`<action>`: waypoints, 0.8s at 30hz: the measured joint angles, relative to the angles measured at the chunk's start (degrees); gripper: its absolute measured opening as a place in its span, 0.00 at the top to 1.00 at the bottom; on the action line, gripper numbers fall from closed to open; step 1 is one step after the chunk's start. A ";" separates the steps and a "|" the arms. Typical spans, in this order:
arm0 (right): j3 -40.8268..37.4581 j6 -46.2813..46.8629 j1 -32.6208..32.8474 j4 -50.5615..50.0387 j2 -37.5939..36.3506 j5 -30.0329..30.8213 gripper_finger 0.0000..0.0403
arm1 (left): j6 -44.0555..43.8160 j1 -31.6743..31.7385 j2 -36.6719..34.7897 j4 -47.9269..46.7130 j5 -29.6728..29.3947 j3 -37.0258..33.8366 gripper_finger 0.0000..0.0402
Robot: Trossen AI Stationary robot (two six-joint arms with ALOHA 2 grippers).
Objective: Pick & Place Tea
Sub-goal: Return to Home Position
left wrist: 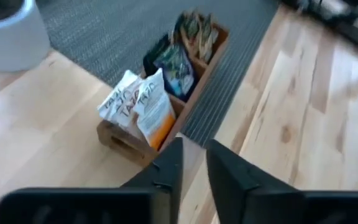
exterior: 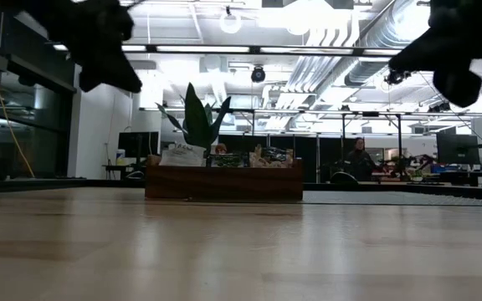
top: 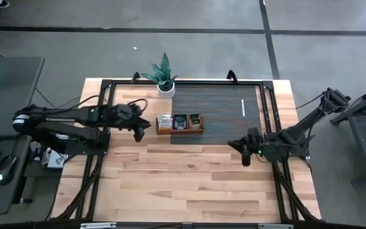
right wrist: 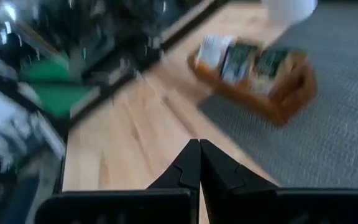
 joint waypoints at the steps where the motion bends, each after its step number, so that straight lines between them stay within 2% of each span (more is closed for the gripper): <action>1: -1.10 -1.15 -0.90 2.41 -0.86 0.77 1.00 | -1.07 -0.94 -1.85 0.66 -1.56 -1.20 0.85; 5: -3.20 -5.62 -5.97 7.54 -2.55 -0.30 1.00 | -4.96 -3.86 -9.70 1.64 -4.36 -6.88 0.98; 9: -3.90 -9.95 -13.80 10.97 -2.91 -7.58 1.00 | -8.56 -4.85 -16.83 2.59 -5.31 -11.13 0.98; 15: -3.97 -17.97 -26.44 17.14 -2.46 -20.24 1.00 | -8.95 -4.73 -24.26 3.38 -6.79 -15.04 1.00; 22: -4.00 -21.50 -35.76 19.33 -2.51 -27.45 1.00 | -9.61 -4.73 -32.71 5.18 -8.37 -21.69 1.00; 24: -5.42 -21.78 -37.00 23.53 -2.51 -28.50 1.00 | -10.29 -4.73 -35.25 6.94 -8.09 -23.79 1.00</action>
